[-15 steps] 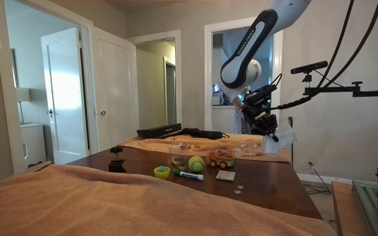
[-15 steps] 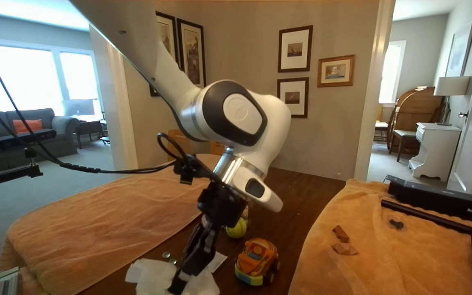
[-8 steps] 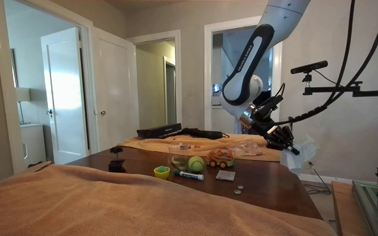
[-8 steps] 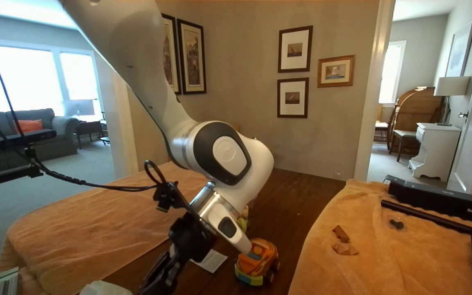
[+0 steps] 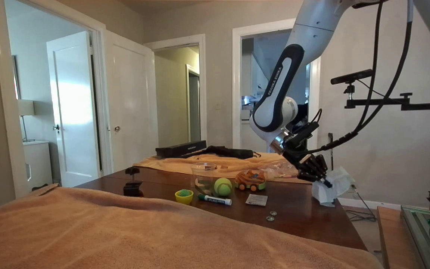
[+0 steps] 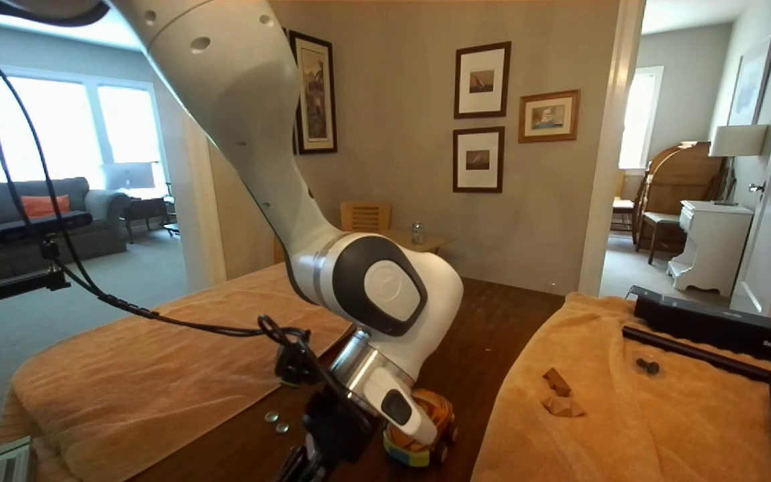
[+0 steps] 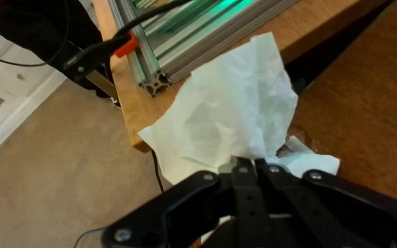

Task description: Use the napkin to wipe the table

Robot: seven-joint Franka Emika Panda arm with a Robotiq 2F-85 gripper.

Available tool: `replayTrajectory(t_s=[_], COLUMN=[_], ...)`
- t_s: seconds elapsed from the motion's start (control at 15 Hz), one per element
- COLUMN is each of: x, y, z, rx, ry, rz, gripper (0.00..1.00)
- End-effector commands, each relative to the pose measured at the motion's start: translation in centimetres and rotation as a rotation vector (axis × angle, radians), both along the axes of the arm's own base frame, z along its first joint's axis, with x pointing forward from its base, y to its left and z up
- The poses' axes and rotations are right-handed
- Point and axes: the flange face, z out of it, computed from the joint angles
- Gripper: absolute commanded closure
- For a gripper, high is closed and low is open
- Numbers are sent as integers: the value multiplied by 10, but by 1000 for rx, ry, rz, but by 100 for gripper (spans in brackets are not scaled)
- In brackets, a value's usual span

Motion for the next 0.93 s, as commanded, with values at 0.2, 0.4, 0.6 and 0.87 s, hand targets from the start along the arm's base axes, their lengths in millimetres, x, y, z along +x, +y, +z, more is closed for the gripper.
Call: replayTrajectory(t_s=[0.2,0.4,0.6,0.87], x=[20,21,23,25], y=[-24,-31,-36,-38], z=[-13,-14,-5,3], rx=[10,28,51,61], ry=[-274,-375,-463,-617], rz=[63,108,155,235], gripper=[99,99,99,99])
